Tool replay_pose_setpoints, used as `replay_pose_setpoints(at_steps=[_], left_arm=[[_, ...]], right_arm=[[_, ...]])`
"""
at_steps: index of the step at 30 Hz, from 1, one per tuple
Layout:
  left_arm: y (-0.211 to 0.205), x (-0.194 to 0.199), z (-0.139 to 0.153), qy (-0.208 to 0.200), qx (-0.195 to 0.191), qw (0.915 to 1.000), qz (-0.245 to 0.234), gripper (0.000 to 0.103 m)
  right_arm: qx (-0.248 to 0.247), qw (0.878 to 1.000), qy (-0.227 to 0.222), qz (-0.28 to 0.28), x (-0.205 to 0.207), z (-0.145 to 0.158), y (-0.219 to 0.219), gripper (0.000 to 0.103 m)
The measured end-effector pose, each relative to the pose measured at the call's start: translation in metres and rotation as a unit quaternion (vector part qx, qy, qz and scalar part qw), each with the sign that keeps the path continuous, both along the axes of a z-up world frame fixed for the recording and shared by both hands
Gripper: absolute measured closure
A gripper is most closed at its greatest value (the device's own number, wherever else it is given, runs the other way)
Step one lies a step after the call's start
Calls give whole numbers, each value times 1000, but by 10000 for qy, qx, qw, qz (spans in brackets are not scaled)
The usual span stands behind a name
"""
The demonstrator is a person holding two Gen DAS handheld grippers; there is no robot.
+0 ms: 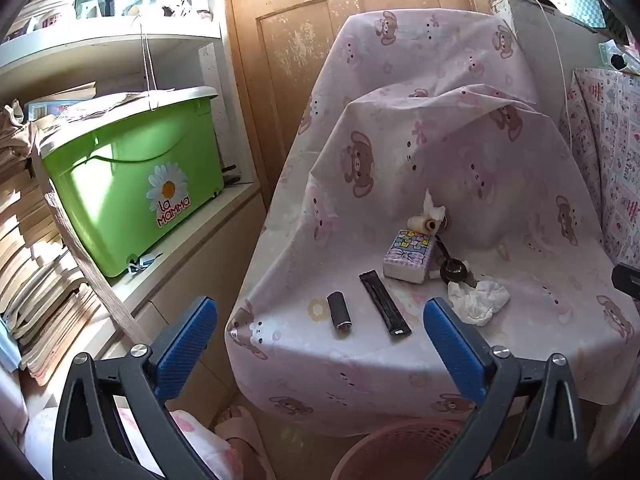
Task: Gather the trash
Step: 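Move both grippers toward the items on the chair seat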
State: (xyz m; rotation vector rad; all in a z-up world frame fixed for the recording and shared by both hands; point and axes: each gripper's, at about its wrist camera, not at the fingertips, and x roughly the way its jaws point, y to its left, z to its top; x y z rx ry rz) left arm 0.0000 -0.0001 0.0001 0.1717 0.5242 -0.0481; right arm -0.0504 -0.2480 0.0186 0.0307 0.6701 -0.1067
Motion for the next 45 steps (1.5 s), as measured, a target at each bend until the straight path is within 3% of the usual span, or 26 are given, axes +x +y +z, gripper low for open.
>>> replay_pose_setpoints(at_steps=[5,19,27,33,38,45], left_arm=[[-1,3,-4,55,-102,9999,41,1],[4,27,-10,172,-131,9993,301,1],[-2,48,-11,525,-215,9977,363,1],[-6,51,-6,627,-341,9967,373,1],[-10,48,-10,528,-99,9975,449,1],[-15,46,-12,415,-109,9985,353,1]], right_arm=[[101,9996,271,57,2,-2,-1,0],[-150,9989,449,6,25,-17,-1,0],[-53,9975,677,-170,48,-23,-12,0],[-45,9982,571,-154,65,-20,-15,0],[-72,9976,683,-81,63,-27,-16,0],[-229,9990,370,-70,50,-16,-7,0]])
